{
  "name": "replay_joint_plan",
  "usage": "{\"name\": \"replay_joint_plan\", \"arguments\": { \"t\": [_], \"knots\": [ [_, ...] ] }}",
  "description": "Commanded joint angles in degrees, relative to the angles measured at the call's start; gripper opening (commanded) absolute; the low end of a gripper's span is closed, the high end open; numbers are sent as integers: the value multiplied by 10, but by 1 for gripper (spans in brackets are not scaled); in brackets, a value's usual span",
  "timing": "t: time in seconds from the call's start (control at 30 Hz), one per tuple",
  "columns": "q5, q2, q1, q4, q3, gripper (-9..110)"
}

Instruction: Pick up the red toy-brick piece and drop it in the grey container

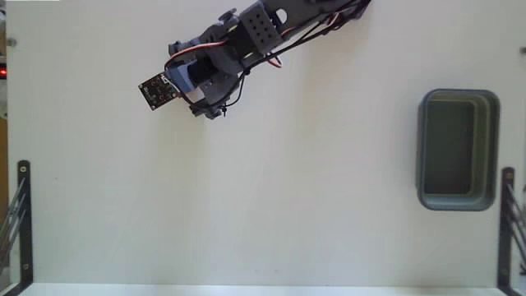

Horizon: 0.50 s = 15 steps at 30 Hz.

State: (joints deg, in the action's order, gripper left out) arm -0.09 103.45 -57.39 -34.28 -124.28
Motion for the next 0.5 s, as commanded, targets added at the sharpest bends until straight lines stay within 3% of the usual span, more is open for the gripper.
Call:
{"name": "replay_joint_plan", "arguments": {
  "t": [0.0,0.47],
  "knots": [
    [1,7,-12,5,-6,87],
    [1,7,-12,5,-6,83]
  ]
}}
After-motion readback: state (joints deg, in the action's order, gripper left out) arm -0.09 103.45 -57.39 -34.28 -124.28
